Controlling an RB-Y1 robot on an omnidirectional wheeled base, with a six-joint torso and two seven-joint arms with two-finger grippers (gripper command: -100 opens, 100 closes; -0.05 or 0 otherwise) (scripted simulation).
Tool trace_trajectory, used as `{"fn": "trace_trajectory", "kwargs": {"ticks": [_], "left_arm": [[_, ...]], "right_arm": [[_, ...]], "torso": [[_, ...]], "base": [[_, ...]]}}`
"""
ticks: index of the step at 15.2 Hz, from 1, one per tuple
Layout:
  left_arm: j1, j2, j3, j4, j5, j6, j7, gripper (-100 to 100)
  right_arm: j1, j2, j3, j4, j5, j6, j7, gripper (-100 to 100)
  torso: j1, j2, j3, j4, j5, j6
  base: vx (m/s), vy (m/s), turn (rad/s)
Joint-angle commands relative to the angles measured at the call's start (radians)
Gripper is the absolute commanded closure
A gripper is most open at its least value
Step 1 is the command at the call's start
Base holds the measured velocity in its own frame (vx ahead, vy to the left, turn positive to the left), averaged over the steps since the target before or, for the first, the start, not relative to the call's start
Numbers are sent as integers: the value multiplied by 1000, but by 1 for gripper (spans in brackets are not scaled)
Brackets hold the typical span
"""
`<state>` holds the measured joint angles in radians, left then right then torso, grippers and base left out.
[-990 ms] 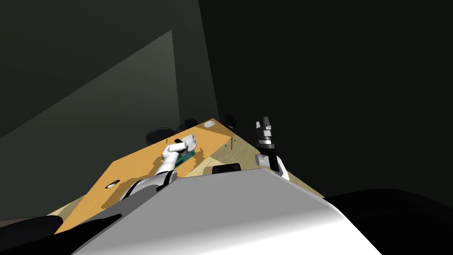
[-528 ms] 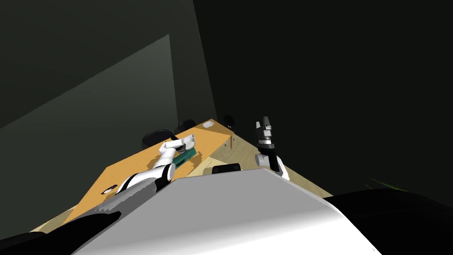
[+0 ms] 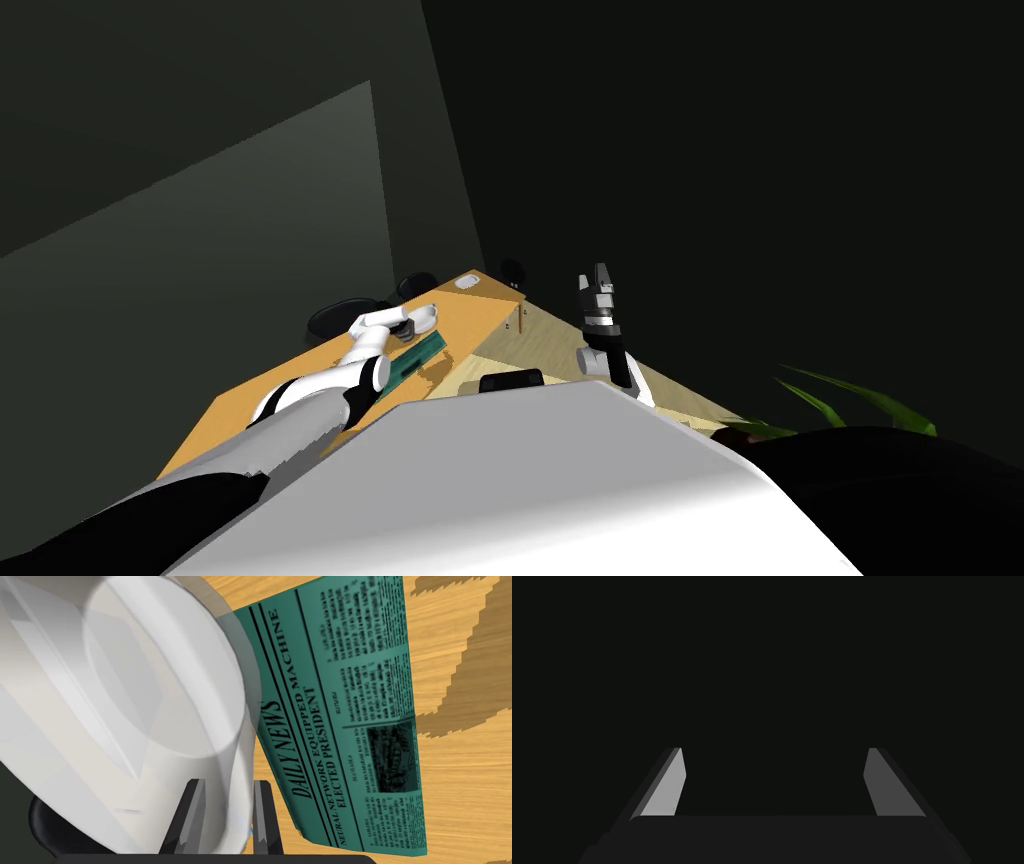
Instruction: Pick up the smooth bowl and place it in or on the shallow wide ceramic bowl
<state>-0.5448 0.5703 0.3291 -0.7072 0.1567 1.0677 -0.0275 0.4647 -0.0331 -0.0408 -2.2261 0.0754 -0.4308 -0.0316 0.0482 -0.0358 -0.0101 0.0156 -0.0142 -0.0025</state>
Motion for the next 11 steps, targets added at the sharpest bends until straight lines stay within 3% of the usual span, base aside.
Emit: {"fn": "trace_trajectory", "kwargs": {"ticks": [1, 4, 11], "left_arm": [[-40, 23, 8, 49, 9, -10, 3, 100], [-64, 37, 13, 79, 16, -13, 4, 100], [-189, 105, 30, 238, 45, -35, 1, 100]], "right_arm": [[0, 0, 0, 0, 0, 0, 0, 0], [0, 0, 0, 0, 0, 0, 0, 0], [0, 0, 0, 0, 0, 0, 0, 0]], "torso": [[0, 0, 0, 0, 0, 0], [1, -3, 0, 2, -1, 1], [1, -8, -1, 7, -3, 8]], "base": [[-42, 66, -113], [-42, 56, -118], [-59, 61, -187]]}}
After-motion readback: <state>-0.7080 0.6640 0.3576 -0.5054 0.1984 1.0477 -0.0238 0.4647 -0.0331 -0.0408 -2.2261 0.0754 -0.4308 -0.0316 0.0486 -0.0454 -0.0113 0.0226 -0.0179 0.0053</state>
